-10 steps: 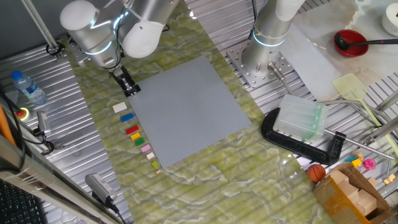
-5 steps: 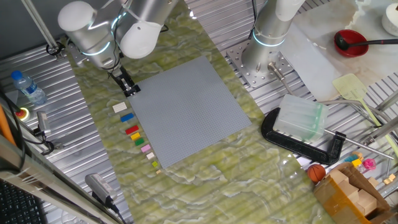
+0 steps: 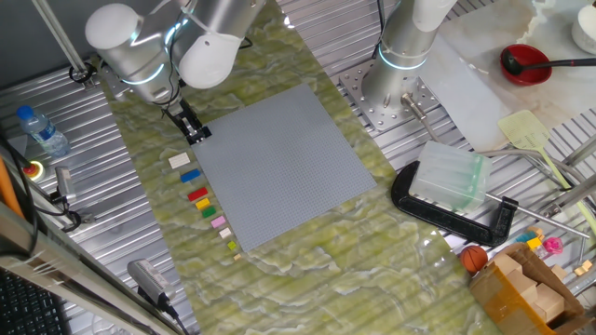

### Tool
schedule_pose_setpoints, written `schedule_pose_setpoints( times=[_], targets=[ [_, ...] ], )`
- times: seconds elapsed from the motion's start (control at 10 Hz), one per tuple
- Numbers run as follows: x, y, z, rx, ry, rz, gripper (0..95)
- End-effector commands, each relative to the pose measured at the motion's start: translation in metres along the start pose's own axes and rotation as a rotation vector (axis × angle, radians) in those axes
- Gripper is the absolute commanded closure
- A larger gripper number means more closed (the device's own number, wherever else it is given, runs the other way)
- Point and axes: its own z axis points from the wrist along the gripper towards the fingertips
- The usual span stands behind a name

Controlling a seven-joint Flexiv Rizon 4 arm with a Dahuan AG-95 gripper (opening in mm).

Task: Build with small Lego blocks

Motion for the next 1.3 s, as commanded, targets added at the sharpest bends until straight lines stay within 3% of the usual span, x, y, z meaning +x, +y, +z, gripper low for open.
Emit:
schedule_pose_setpoints(
  times=[0.1,1.3],
  targets=[
    [-0.0006,0.0003,0.0272,-0.002,0.001,0.001,95.0],
    [-0.0053,0.0015,0.0296,-0.012,-0.002,0.02,95.0]
  ],
)
